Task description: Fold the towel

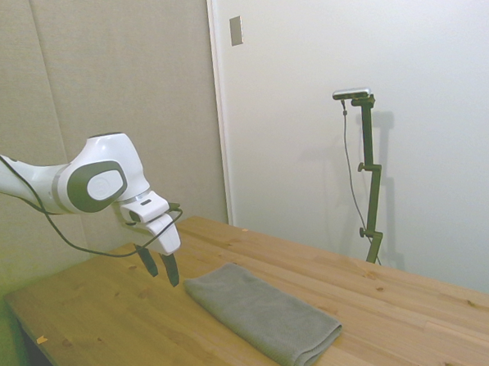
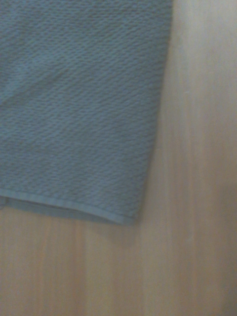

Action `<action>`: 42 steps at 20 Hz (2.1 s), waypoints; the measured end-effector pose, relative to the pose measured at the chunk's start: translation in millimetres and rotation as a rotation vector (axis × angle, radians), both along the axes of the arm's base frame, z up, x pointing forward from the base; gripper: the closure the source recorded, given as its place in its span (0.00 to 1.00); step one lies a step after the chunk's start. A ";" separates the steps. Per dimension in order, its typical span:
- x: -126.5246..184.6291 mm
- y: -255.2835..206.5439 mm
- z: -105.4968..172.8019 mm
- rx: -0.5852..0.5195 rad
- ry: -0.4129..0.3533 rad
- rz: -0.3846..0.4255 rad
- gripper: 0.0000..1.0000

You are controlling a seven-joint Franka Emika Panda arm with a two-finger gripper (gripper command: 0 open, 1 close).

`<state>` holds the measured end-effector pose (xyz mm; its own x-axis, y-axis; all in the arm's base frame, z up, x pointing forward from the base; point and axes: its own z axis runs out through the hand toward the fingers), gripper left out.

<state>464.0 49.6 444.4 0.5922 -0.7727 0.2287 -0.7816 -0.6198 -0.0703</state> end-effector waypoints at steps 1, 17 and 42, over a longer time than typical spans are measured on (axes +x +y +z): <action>12.6 7.1 -2.5 -0.018 -0.004 -0.016 0.00; 172.5 131.7 -74.1 -0.358 0.111 -0.131 0.00; 184.4 68.8 -102.9 -0.471 0.189 -0.213 1.00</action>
<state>648.4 118.4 341.5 0.4978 -0.7199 0.4836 -0.8655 -0.3766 0.3303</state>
